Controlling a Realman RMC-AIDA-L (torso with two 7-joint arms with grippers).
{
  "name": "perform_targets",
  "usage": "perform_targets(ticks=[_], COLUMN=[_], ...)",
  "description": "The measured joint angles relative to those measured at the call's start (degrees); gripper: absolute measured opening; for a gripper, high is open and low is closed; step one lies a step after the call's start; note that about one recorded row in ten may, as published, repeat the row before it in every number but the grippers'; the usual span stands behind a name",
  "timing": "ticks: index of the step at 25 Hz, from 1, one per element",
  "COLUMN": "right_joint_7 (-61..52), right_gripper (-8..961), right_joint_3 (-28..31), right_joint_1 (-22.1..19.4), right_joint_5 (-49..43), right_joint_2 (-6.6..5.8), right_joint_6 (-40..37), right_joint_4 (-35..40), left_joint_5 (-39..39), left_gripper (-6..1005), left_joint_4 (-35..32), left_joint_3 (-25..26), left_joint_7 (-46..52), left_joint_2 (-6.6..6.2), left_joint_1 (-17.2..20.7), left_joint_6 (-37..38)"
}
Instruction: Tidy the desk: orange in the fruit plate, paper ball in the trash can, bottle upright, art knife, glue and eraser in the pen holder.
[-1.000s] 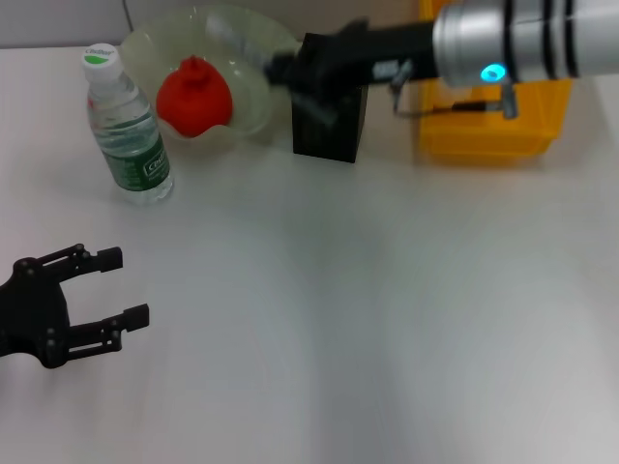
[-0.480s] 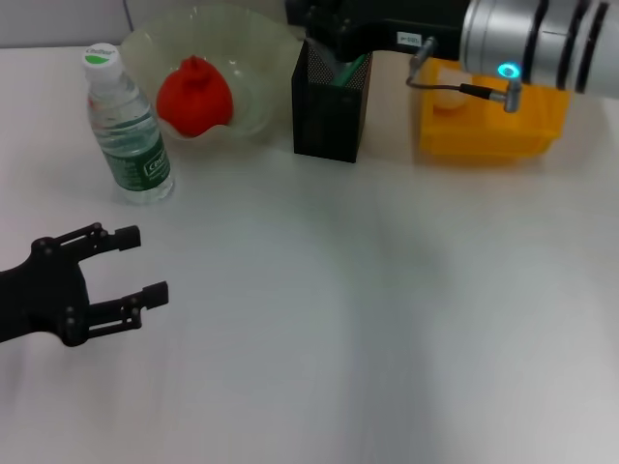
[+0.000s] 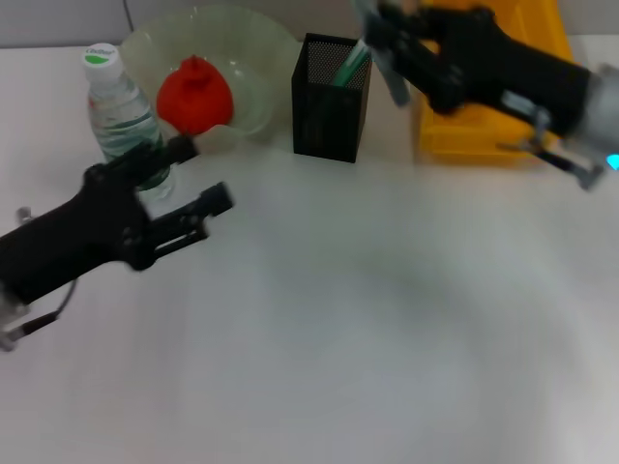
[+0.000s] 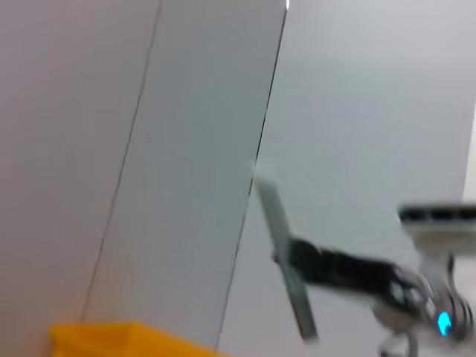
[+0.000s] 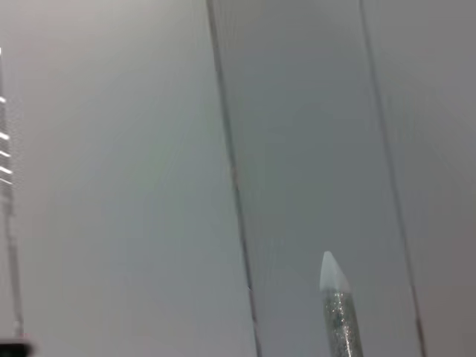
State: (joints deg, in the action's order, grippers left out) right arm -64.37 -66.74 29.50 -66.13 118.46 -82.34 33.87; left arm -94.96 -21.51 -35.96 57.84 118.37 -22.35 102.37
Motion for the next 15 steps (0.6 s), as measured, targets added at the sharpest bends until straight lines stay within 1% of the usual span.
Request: perform_targets(ticks=[1, 3, 4, 5, 6, 7, 8, 9, 12, 15], right_joint_7=[1.3, 3.5, 4.2, 4.9, 5.6, 6.1, 6.4, 6.6, 7.9, 9.5], right_gripper=[126, 126, 125, 125, 125, 125, 125, 125, 124, 124], right_joint_3=[0.6, 1.0, 0.9, 0.7, 0.6, 0.6, 0.6, 0.6, 0.6, 0.5], right_joint_1=[-0.7, -1.6, -1.7, -1.7, -1.7, -1.7, -1.8, -1.7, -2.1, -2.1], right_joint_5=[-0.1, -0.2, -0.2, -0.5, -0.9, -1.8, -2.9, -3.8, -6.2, -6.9], right_joint_2=[-0.22, -0.75, -0.97, -1.13, -1.25, -1.26, -1.21, -1.05, -0.39, -0.17], right_joint_6=[-2.6, -6.9, -8.1, -9.1, -10.1, -10.8, -11.4, -11.7, -12.2, -12.3], right_joint_4=[-1.2, -4.0, -5.4, -6.7, -7.7, -8.5, -9.0, -9.3, -10.0, -11.8], left_joint_5=[0.8, 0.8, 1.0, 1.1, 1.1, 1.1, 1.1, 1.1, 1.1, 1.1], left_gripper=[809, 808, 808, 807, 807, 807, 806, 806, 802, 792], left_joint_4=[2.3, 2.3, 5.4, 6.8, 6.8, 8.6, 8.6, 11.2, 12.1, 13.4], left_joint_3=[0.0, 0.0, 0.0, 0.0, 0.0, 0.0, 0.0, -0.1, -0.1, -0.1], left_joint_7=[-1.1, -1.1, -3.1, -4.0, -4.0, -4.8, -4.8, -6.6, -7.4, -8.0], left_joint_2=[0.00, 0.00, 0.14, 0.21, 0.21, 0.26, 0.26, 0.37, 0.59, 0.71], left_joint_1=[-1.1, -1.1, -3.1, -4.3, -4.3, -5.8, -5.8, -7.7, -8.4, -9.0], left_joint_6=[0.2, 0.2, 0.3, 0.2, 0.2, 0.1, 0.1, -0.6, -1.3, -1.8])
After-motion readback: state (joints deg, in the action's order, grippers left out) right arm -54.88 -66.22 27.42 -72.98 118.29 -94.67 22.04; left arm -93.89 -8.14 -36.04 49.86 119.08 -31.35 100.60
